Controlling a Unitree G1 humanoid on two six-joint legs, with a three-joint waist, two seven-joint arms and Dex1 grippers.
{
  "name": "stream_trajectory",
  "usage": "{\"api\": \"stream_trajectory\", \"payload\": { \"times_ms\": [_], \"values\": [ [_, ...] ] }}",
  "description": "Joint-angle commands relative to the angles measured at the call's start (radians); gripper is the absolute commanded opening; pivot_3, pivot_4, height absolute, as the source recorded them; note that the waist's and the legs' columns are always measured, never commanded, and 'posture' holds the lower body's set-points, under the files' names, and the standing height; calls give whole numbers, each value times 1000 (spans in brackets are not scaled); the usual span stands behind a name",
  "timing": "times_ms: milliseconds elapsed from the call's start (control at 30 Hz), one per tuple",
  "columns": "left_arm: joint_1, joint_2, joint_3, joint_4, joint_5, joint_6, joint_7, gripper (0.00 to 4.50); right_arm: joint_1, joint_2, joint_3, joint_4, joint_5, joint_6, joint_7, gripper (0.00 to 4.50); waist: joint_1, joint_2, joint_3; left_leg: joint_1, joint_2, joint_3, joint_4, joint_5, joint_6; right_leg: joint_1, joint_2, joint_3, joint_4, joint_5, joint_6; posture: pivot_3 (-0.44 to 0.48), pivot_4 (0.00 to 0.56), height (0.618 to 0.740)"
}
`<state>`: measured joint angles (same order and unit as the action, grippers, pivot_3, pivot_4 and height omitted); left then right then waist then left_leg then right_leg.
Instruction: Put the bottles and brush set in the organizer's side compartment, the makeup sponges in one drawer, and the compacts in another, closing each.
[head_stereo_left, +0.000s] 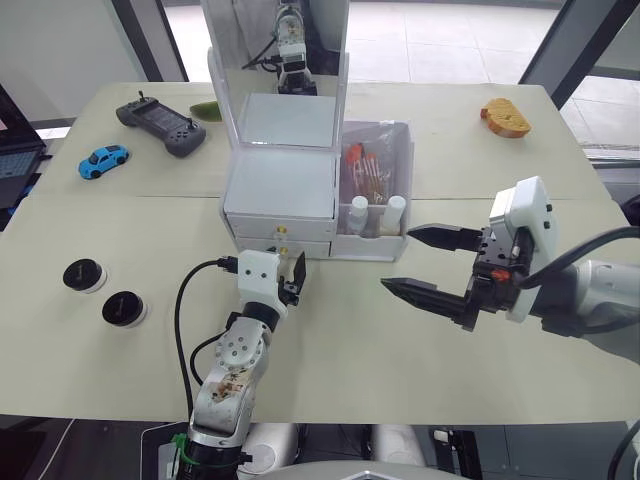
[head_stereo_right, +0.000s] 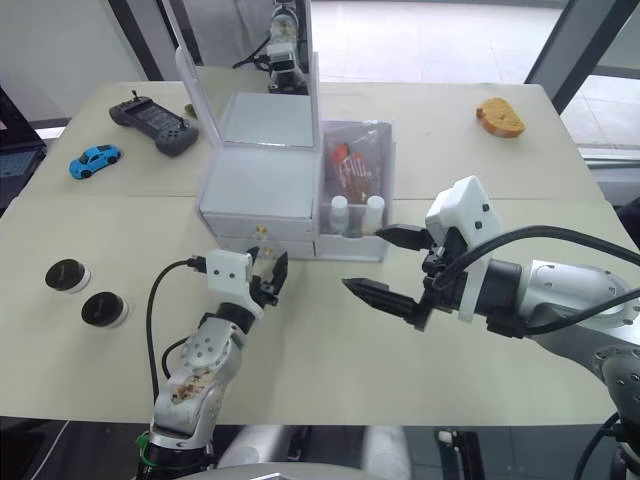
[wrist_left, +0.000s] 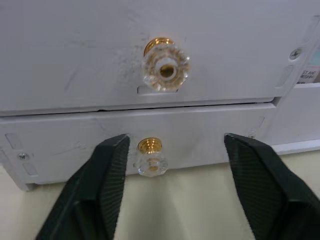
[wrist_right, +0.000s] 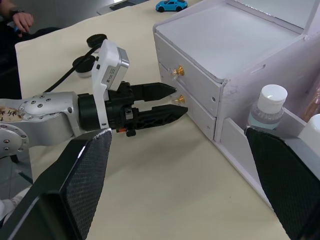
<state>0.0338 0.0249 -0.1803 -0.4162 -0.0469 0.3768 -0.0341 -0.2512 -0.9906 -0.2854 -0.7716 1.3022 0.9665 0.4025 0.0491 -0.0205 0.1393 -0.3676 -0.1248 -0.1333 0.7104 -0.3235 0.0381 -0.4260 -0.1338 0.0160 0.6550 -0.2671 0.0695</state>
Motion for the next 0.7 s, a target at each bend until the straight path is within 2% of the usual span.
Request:
{"api": "stream_trajectory", "payload": {
  "times_ms": [33,300,400,533,600,700],
  "values": [
    [-7,-7,-2,-36,5,7,1,2310,-9,-20,-19,-17,26,-18,-5,4500,1,0,0,0,0,0,0,0,0,0,0,0,0,0,0,0,150,740],
    [-14,-15,-5,-20,11,12,1,2310,-17,-29,-10,-9,27,-26,-7,4500,2,0,0,0,0,0,0,0,0,0,0,0,0,0,0,0,150,740],
    [-13,-22,-3,-13,12,11,4,1716,-20,-34,-10,-8,24,-25,-5,4500,2,0,0,0,0,0,0,0,0,0,0,0,0,0,0,0,150,740],
    [-18,-20,-2,-2,20,13,5,487,-22,-46,-15,0,19,-23,6,4500,6,0,0,0,0,0,0,0,0,0,0,0,0,0,0,0,150,740],
    [-15,-20,0,-1,19,14,5,23,-20,-52,-17,2,15,-25,12,4500,8,0,0,0,0,0,0,0,0,1,0,0,-1,1,1,0,150,740],
    [-13,-20,1,-1,16,12,3,23,-21,-54,-17,6,7,-28,19,4500,12,0,0,0,0,0,0,0,0,1,0,0,-1,1,1,0,150,740]
  ]
}}
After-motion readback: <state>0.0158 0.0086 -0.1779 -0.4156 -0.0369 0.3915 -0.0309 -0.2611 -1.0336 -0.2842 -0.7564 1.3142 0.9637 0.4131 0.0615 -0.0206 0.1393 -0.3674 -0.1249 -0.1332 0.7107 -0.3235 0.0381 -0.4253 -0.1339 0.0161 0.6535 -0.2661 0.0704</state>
